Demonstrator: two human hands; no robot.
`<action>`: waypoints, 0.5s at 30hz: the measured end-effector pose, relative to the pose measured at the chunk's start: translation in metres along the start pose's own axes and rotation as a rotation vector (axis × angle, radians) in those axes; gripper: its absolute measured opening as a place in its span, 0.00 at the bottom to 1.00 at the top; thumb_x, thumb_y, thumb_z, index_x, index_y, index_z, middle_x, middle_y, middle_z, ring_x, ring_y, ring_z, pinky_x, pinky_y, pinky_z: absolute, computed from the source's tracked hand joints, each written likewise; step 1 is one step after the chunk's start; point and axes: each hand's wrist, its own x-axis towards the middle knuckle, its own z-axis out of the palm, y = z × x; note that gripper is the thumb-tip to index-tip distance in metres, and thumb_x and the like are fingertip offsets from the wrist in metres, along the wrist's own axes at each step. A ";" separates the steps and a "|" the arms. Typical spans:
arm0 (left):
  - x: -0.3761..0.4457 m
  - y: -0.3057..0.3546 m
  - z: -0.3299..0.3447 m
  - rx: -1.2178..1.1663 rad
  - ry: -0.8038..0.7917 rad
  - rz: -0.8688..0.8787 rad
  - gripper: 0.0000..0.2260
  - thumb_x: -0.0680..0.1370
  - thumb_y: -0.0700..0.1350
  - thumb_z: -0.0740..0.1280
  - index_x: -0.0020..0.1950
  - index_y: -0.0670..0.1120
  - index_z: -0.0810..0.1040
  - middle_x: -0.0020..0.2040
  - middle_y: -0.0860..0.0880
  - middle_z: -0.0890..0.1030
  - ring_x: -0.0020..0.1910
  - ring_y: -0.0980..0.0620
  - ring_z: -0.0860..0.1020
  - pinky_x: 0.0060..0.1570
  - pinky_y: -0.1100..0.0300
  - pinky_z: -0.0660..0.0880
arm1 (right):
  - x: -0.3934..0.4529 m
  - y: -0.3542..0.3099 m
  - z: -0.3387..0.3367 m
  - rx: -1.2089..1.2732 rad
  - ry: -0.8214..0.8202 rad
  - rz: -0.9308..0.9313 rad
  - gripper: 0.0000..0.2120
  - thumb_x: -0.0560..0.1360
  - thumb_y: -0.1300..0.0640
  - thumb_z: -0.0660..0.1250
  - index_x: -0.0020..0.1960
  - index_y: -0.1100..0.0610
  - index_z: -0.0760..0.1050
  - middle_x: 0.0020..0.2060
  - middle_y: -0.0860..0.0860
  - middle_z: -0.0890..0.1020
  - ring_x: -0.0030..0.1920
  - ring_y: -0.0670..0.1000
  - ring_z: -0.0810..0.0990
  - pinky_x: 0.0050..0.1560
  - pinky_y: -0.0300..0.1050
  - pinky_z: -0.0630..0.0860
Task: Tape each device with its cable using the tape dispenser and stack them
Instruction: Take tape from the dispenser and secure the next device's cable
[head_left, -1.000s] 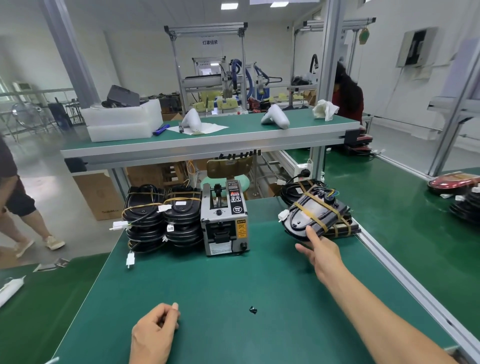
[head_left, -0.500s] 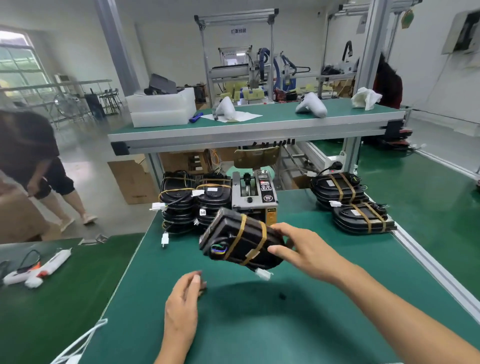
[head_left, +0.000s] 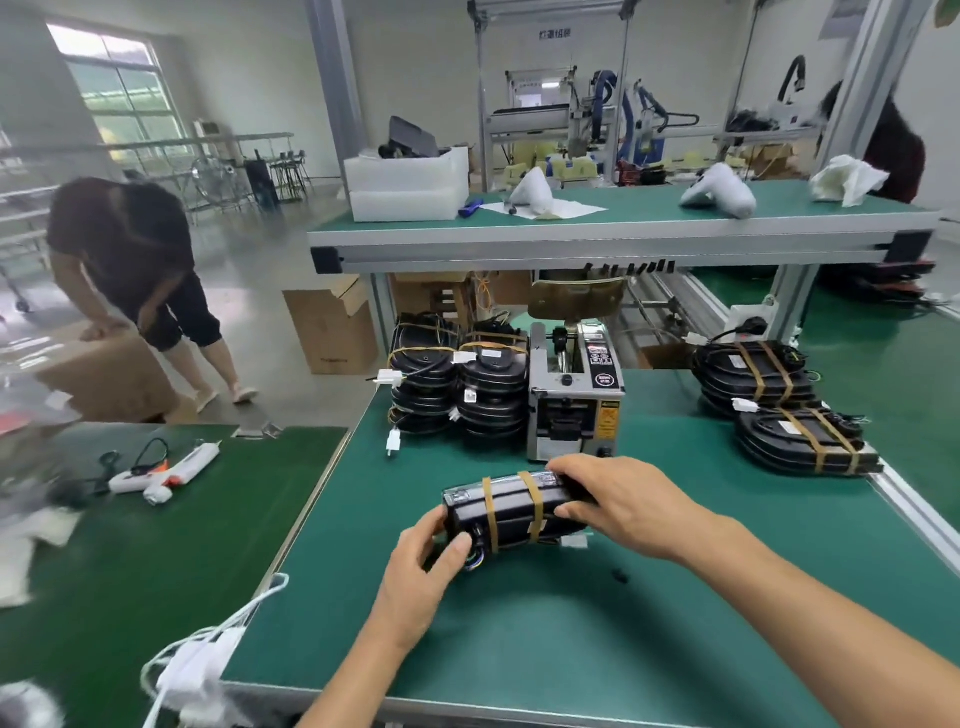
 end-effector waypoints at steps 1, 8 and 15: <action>-0.003 -0.003 -0.005 0.054 -0.023 0.002 0.33 0.73 0.65 0.72 0.74 0.51 0.79 0.69 0.48 0.82 0.69 0.51 0.81 0.74 0.50 0.74 | -0.001 0.001 0.002 0.013 -0.013 0.000 0.20 0.82 0.42 0.65 0.71 0.43 0.66 0.65 0.45 0.80 0.58 0.55 0.80 0.55 0.53 0.76; -0.017 -0.010 -0.021 0.149 -0.045 0.088 0.20 0.75 0.61 0.77 0.66 0.61 0.84 0.62 0.57 0.87 0.64 0.55 0.84 0.67 0.55 0.79 | 0.004 -0.004 0.016 0.044 -0.066 -0.070 0.21 0.82 0.43 0.66 0.72 0.44 0.67 0.65 0.43 0.79 0.62 0.52 0.78 0.60 0.53 0.75; -0.019 -0.017 -0.016 0.229 -0.067 0.168 0.21 0.76 0.59 0.75 0.69 0.57 0.82 0.64 0.58 0.84 0.66 0.54 0.81 0.67 0.61 0.75 | 0.008 0.000 0.019 0.096 -0.079 -0.036 0.28 0.83 0.42 0.64 0.81 0.41 0.60 0.76 0.41 0.70 0.72 0.49 0.72 0.70 0.50 0.71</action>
